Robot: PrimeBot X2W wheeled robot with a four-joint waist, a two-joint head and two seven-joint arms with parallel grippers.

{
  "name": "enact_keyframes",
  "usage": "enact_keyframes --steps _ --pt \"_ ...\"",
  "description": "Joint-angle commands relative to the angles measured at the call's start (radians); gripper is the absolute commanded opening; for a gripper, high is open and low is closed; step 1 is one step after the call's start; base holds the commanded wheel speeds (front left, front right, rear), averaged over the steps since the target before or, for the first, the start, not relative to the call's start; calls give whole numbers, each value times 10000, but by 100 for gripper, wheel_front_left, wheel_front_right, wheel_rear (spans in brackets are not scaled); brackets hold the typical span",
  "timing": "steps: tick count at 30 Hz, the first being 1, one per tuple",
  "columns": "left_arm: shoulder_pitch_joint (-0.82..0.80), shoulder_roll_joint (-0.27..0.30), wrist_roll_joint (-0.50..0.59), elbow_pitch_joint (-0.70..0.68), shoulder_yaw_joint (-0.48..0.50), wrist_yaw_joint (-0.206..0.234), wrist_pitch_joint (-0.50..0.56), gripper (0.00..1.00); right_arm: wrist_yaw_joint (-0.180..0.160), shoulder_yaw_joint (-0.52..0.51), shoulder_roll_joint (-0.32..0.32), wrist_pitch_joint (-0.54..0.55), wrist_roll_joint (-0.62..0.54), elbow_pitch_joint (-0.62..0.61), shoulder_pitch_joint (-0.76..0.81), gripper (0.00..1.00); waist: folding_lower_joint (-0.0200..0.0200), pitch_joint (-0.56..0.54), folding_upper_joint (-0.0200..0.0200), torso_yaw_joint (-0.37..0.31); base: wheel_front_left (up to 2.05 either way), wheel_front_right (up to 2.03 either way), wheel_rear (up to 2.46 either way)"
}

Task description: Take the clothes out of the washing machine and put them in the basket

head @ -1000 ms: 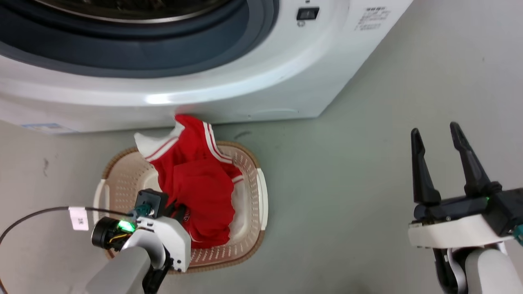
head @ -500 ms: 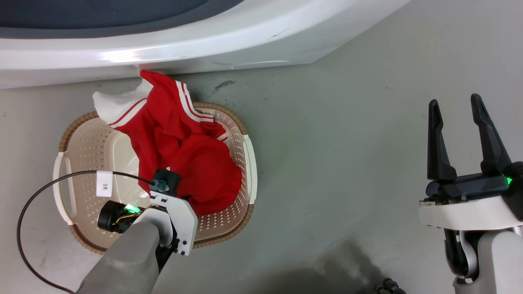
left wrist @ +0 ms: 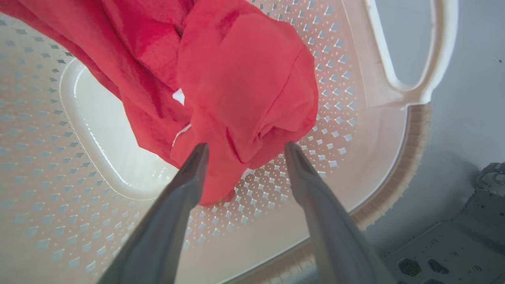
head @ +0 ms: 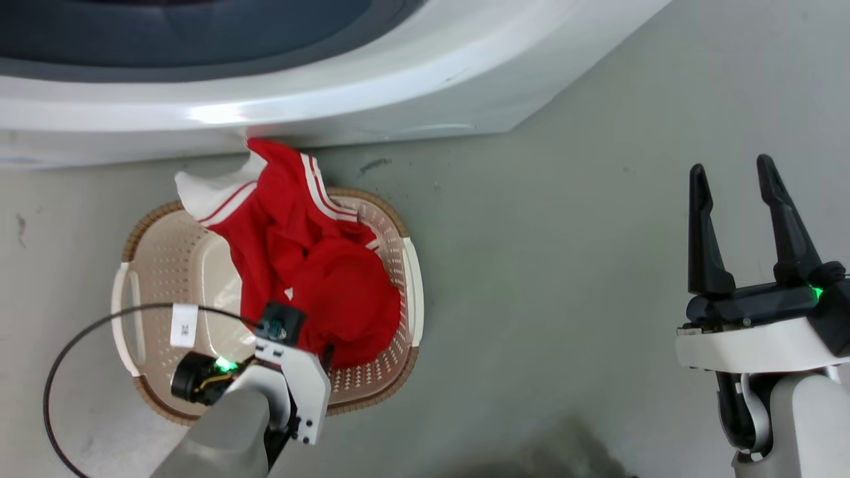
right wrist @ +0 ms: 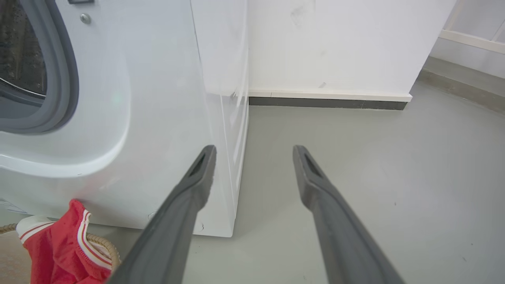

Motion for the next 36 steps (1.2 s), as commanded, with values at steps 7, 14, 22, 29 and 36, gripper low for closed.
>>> enact_keyframes --steps 7,14,22,29,36 --pt "848 -204 -163 -162 240 304 -835 100 -7 106 12 -20 -64 245 608 100 -1 -1581 0 362 0 0 0" --pt "1860 128 239 -2131 1006 1069 -873 100 -7 144 9 -20 -174 468 1227 100 -1 -2804 0 723 0 0 0" --pt "3410 405 1278 -4860 2519 1914 -878 100 -7 134 9 -20 -215 622 1883 100 -1 -3958 0 1053 0 0 0" --pt "4525 259 2242 -6691 3711 2320 -879 100 -7 106 9 -19 -165 760 2353 100 -1 -4752 0 1282 0 0 0" --pt "5808 58 3391 -8659 5085 2767 -879 100 -7 91 10 -19 -128 843 2872 100 -1 -5573 0 1454 0 0 0"
